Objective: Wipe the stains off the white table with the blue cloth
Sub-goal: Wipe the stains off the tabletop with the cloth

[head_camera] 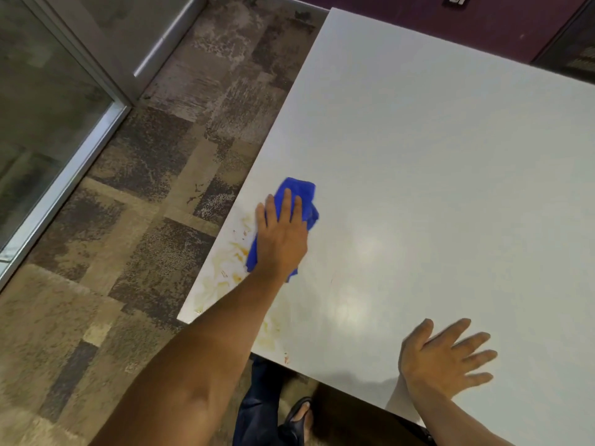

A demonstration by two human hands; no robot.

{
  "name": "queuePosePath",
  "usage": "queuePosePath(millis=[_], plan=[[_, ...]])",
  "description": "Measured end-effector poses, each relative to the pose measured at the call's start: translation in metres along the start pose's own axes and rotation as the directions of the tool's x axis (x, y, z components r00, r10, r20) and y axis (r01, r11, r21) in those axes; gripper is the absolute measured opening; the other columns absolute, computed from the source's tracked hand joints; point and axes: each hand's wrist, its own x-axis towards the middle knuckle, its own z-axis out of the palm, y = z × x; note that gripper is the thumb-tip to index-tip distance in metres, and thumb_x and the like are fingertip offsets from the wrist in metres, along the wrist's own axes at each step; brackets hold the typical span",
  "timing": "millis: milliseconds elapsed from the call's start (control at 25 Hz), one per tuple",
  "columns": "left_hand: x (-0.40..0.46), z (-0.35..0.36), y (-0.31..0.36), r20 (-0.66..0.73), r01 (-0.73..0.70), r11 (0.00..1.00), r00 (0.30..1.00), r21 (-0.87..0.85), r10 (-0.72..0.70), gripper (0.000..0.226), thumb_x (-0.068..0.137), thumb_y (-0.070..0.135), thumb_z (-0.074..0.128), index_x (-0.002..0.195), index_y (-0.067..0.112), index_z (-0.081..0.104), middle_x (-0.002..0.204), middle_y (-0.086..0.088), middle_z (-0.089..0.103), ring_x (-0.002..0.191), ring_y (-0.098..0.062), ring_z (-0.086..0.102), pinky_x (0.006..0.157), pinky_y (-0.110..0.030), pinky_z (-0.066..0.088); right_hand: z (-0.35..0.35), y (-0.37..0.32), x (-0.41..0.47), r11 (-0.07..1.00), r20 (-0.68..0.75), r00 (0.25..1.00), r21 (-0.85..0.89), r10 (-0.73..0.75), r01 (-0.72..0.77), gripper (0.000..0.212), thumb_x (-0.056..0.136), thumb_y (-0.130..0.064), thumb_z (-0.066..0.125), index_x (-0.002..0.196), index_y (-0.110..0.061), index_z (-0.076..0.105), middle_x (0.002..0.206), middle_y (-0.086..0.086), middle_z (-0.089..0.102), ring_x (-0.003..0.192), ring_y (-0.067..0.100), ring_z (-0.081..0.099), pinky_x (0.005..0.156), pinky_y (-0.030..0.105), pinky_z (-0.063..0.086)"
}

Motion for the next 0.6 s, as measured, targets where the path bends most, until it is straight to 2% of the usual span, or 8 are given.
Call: queuePosePath(millis=[120, 240, 320, 400, 520, 600], plan=[[0.001, -0.003, -0.03, 0.008, 0.081, 0.997, 0.997, 0.012, -0.081, 0.058, 0.104, 0.035, 0.029, 0.158, 0.012, 0.023, 0.167, -0.014, 0.018, 0.146, -0.05, 0.024, 0.119, -0.061, 0.02, 0.002, 0.0, 0.0, 1.0, -0.021, 1.0, -0.004, 0.013, -0.013, 0.081, 0.098, -0.066, 0.006, 0.162, -0.018, 0.009, 0.17, 0.019, 0.006, 0.155, 0.045, 0.003, 0.12, 0.069, 0.008], [-0.006, -0.008, -0.05, -0.002, 0.143, 0.99, 0.99, 0.018, -0.143, 0.056, 0.104, 0.029, 0.037, 0.156, 0.011, 0.028, 0.165, -0.015, 0.022, 0.139, -0.05, 0.035, 0.114, -0.062, 0.029, 0.003, 0.001, 0.001, 1.0, -0.027, 1.0, 0.0, 0.012, -0.012, 0.082, 0.096, -0.067, 0.003, 0.163, -0.018, 0.009, 0.171, 0.018, 0.005, 0.155, 0.045, 0.002, 0.121, 0.069, 0.008], [-0.012, -0.012, -0.061, -0.001, 0.193, 0.981, 0.981, 0.029, -0.193, 0.057, 0.1, 0.022, 0.043, 0.154, 0.01, 0.03, 0.163, -0.016, 0.027, 0.126, -0.047, 0.047, 0.101, -0.058, 0.041, 0.004, 0.001, 0.001, 1.0, -0.032, 0.999, 0.005, 0.015, -0.015, 0.082, 0.097, -0.067, 0.004, 0.162, -0.018, 0.01, 0.17, 0.019, 0.006, 0.155, 0.045, 0.003, 0.12, 0.069, 0.008], [-0.018, -0.015, -0.076, 0.016, 0.252, 0.967, 0.967, 0.025, -0.253, 0.059, 0.097, 0.02, 0.046, 0.153, 0.01, 0.03, 0.159, -0.016, 0.032, 0.116, -0.045, 0.051, 0.09, -0.053, 0.046, 0.005, 0.001, 0.001, 1.0, -0.032, 0.999, 0.017, 0.015, -0.014, 0.082, 0.097, -0.066, 0.006, 0.162, -0.018, 0.01, 0.171, 0.019, 0.006, 0.155, 0.045, 0.003, 0.12, 0.069, 0.007], [-0.027, -0.02, -0.113, 0.096, 0.412, 0.91, 0.908, -0.041, -0.407, 0.054, 0.101, 0.02, 0.043, 0.152, 0.006, 0.032, 0.148, -0.023, 0.042, 0.117, -0.049, 0.049, 0.092, -0.055, 0.047, 0.005, 0.002, 0.002, 0.999, -0.035, 0.999, 0.028, 0.021, -0.02, 0.081, 0.097, -0.067, 0.005, 0.162, -0.019, 0.009, 0.171, 0.017, 0.005, 0.156, 0.045, 0.003, 0.121, 0.068, 0.006], [-0.039, -0.029, -0.14, 0.084, 0.497, 0.86, 0.868, -0.114, -0.49, 0.048, 0.101, 0.017, 0.042, 0.146, 0.002, 0.038, 0.139, -0.028, 0.047, 0.115, -0.052, 0.049, 0.095, -0.059, 0.046, 0.005, 0.001, 0.002, 0.999, -0.032, 0.999, 0.041, 0.015, -0.014, 0.08, 0.098, -0.067, 0.006, 0.162, -0.019, 0.009, 0.171, 0.017, 0.005, 0.156, 0.045, 0.003, 0.12, 0.069, 0.006]])
